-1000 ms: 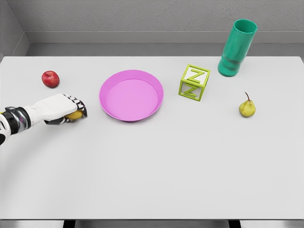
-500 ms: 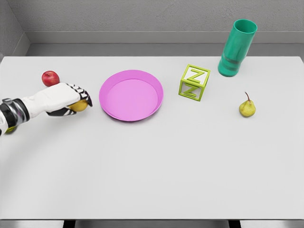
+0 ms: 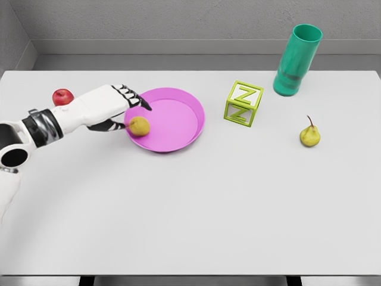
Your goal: Put the lemon on the plate with left arm
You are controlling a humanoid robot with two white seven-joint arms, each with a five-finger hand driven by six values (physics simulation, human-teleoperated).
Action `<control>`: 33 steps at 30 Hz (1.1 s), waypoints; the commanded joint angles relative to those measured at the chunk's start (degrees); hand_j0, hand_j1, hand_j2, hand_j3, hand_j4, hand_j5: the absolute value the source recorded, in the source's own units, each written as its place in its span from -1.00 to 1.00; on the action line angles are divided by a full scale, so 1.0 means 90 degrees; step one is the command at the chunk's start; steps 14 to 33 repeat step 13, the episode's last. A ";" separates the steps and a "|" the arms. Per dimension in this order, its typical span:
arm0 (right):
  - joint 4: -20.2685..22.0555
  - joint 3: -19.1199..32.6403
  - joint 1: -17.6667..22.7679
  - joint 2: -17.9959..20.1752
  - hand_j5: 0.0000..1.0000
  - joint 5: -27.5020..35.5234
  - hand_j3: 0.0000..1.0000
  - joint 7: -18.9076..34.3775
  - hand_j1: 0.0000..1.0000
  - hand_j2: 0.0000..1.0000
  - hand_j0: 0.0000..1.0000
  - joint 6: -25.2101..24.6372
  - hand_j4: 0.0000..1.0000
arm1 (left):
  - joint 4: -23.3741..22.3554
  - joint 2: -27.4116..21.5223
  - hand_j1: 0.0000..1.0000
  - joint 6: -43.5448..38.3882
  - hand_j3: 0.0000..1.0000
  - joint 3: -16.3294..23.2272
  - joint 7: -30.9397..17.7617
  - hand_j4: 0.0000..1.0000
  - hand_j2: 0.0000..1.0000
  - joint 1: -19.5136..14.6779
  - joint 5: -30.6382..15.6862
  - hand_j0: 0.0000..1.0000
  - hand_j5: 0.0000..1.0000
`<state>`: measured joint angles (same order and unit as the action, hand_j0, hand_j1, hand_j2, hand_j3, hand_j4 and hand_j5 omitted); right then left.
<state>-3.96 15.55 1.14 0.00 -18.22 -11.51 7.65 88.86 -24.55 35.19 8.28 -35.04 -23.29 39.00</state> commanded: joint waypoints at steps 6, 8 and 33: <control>0.0000 0.0001 0.0000 0.0000 1.00 0.0013 1.00 0.0000 1.00 1.00 1.00 0.0000 1.00 | -0.0254 -0.0241 1.00 -0.0021 1.00 -0.1467 0.0004 1.00 1.00 0.0791 -0.0047 1.00 1.00; 0.0000 0.0001 0.0000 0.0000 1.00 0.0003 1.00 0.0000 1.00 1.00 1.00 0.0000 1.00 | -0.0244 -0.0241 1.00 -0.0021 1.00 -0.1506 0.0004 1.00 1.00 0.0791 -0.0047 1.00 1.00; 0.0000 0.0001 0.0000 0.0000 1.00 0.0003 1.00 0.0000 1.00 1.00 1.00 0.0000 1.00 | -0.0195 -0.0241 1.00 -0.0021 1.00 -0.1496 0.0004 1.00 1.00 0.0791 -0.0056 1.00 1.00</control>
